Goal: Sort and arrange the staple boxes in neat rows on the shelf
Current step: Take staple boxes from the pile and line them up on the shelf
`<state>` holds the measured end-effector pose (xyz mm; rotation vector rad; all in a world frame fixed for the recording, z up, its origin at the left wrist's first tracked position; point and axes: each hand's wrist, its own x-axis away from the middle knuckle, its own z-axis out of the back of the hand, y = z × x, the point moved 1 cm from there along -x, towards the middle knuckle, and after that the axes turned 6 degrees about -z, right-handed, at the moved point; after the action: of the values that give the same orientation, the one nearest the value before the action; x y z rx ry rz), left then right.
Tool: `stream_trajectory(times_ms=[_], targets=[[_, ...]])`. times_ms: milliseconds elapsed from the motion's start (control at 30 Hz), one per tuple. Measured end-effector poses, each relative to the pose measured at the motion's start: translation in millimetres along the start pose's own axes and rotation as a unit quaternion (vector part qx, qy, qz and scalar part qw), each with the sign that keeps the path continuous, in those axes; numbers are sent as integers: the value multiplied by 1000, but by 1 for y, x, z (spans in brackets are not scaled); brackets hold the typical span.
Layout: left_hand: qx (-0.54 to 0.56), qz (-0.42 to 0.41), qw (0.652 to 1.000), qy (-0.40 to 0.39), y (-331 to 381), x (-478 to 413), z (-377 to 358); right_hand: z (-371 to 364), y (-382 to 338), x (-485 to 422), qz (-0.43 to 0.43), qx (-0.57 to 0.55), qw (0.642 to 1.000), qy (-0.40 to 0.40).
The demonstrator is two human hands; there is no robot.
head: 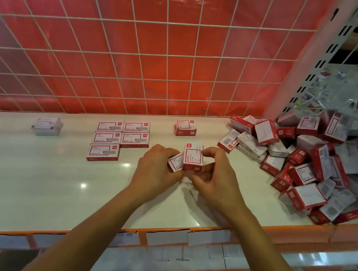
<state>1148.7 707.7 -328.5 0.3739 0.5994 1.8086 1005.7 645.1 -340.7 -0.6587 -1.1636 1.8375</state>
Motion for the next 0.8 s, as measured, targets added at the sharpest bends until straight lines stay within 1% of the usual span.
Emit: stream_trajectory(times_ms=[67, 167, 233, 300, 400, 500, 633, 700, 800], targets=[[6, -6, 1000, -13, -3, -1, 3, 6, 0, -1, 17, 56, 998, -37], [19, -6, 999, -39, -7, -1, 6, 17, 0, -7, 34, 165, 983, -72], [28, -14, 998, -60, -7, 0, 6, 21, -5, -11, 32, 200, 975, -92], [23, -26, 997, -73, -6, 0, 6, 23, -9, -15, 54, 228, 966, -106], [13, -38, 996, -75, -8, -1, 7, 25, -15, -20, 94, 272, 947, -143], [6, -39, 996, -84, -9, -3, 7, 26, -16, -28, 99, 311, 930, -169], [-1, -42, 996, -85, -9, -7, 6, 25, -14, -37, 110, 325, 926, -155], [-13, -42, 996, -79, -9, -10, 6, 28, -14, -41, 110, 320, 931, -134], [-22, -42, 997, -66, -11, -13, 6, 36, -14, -52, 84, 319, 940, -91]])
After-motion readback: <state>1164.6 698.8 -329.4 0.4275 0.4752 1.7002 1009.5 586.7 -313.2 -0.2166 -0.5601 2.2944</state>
